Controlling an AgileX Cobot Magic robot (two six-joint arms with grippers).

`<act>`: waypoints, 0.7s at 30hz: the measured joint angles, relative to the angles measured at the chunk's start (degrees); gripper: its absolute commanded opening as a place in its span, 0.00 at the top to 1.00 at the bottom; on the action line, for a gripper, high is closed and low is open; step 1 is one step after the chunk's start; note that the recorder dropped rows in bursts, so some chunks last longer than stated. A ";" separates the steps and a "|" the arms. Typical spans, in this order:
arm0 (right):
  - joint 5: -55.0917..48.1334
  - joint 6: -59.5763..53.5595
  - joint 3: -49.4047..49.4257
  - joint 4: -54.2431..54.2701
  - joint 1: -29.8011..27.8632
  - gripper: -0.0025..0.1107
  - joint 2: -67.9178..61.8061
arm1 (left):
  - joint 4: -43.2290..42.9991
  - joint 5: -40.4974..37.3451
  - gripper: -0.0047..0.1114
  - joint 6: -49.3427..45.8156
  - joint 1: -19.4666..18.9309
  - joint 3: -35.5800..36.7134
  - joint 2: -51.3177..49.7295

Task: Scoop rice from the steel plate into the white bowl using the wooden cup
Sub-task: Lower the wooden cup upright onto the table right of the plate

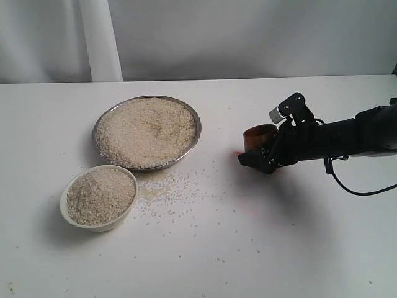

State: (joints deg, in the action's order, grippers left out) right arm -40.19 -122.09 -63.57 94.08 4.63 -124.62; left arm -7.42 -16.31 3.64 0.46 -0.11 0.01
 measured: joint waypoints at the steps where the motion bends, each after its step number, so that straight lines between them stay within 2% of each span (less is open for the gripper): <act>1: -0.08 0.00 0.00 0.00 0.00 0.66 0.00 | 0.00 0.00 0.96 0.00 0.00 0.00 0.00; 3: -0.27 0.00 0.12 0.00 0.00 0.62 0.00 | 0.00 0.00 0.96 0.00 0.00 0.00 0.00; 5: -0.75 0.00 0.62 0.12 0.00 0.51 0.00 | 0.00 0.00 0.96 0.00 0.00 0.00 0.00; 9: -1.51 0.33 0.62 -3.61 0.00 0.16 0.11 | 0.00 0.00 0.96 0.00 0.00 0.00 0.00; 12: -2.44 0.29 1.10 -5.39 0.00 0.06 -0.13 | 0.00 0.00 0.96 0.00 0.00 0.00 0.00; 21: -2.82 1.88 1.10 -10.56 0.00 0.05 0.86 | 0.00 0.00 0.96 0.00 0.00 0.00 0.00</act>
State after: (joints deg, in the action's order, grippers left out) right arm -43.01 -120.21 -62.47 83.52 4.63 -123.77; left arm -7.42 -16.31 3.64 0.46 -0.11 0.01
